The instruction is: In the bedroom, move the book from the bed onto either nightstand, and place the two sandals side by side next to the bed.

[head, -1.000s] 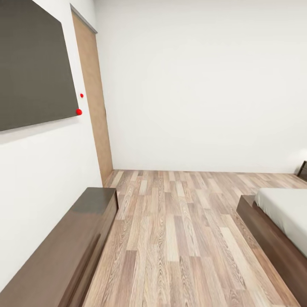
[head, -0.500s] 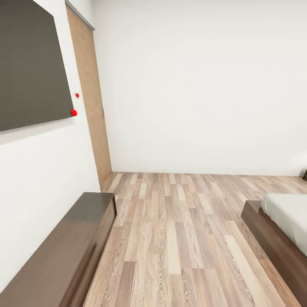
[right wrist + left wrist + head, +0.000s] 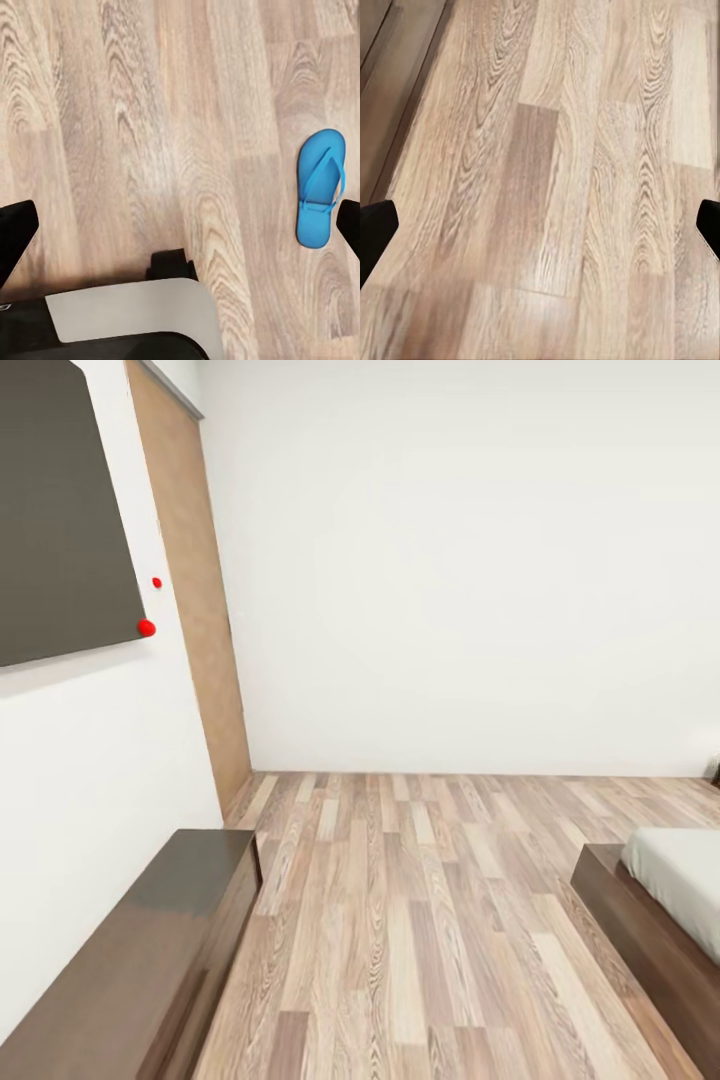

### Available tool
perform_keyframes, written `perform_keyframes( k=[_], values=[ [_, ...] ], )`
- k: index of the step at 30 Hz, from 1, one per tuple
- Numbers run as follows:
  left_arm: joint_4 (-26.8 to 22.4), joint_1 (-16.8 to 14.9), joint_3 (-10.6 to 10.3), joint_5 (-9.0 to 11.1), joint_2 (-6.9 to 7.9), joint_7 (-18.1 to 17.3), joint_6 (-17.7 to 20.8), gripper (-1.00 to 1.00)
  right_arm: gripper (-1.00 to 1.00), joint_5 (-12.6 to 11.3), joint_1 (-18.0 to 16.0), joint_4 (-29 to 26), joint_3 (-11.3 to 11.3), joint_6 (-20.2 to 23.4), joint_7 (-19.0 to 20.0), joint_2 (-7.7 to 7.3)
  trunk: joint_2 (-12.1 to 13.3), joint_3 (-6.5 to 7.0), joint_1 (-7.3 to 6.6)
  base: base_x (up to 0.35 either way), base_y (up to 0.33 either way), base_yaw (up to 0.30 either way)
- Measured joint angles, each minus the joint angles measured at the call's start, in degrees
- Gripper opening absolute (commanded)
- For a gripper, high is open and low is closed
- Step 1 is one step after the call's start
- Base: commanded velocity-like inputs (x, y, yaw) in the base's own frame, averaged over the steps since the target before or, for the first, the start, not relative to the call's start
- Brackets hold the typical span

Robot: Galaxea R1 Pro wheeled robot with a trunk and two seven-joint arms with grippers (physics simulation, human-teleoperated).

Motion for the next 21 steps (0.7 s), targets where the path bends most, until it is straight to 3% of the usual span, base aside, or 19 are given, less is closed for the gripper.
perform_keyframes(
  k=[10,21],
  values=[
    [0.0,0.0,0.0,0.0,0.00,0.0,0.0,1.00,1.00,-0.1,0.0,0.0,0.0,0.0,0.0,0.01,0.0,0.00,0.02,0.234,0.000,-0.064],
    [0.0,0.0,0.0,0.0,0.00,0.0,0.0,1.00,1.00,-0.2,0.0,0.0,0.0,0.0,0.0,-0.09,0.0,0.25,0.03,0.018,0.000,-0.167]
  ],
)
